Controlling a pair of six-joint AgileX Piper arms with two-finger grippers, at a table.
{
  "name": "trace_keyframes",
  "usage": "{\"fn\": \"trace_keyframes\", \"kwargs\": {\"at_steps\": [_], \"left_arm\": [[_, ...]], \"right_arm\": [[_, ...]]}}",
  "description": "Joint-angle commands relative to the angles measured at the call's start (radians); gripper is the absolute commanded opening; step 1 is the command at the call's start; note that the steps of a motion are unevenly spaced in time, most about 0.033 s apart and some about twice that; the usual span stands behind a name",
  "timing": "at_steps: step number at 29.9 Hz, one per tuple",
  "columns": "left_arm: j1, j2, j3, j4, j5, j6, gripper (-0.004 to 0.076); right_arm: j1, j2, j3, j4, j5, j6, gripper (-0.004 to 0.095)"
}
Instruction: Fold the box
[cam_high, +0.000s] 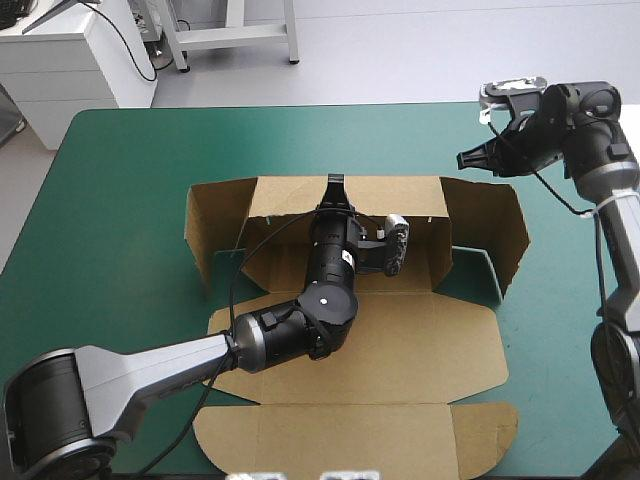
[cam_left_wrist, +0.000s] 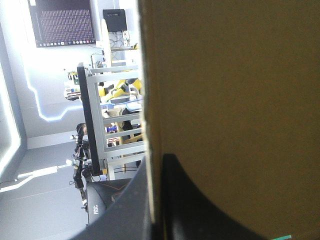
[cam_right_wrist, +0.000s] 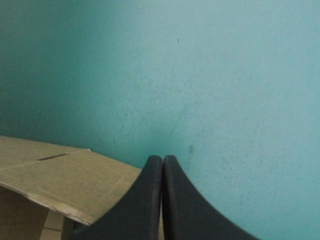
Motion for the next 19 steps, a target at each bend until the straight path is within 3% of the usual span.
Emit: {"fn": "trace_keyframes", "kwargs": {"at_steps": [1,12,19], "left_arm": [[-0.01,-0.052,-0.024,0.069,0.022,-0.012,-0.0008],[-0.008,-0.052,-0.024,0.069,0.018,-0.012,-0.0008],[-0.008,-0.052,-0.024,0.069,0.018,-0.012,-0.0008]], "right_arm": [[-0.009,-0.023,-0.031,0.021,0.047,-0.033,-0.0019],[-0.011,-0.143,0.21,0.126,0.047,-0.115,-0.0019],[-0.017,-0.253,0.387,0.202,-0.058,-0.17,-0.002]]}}
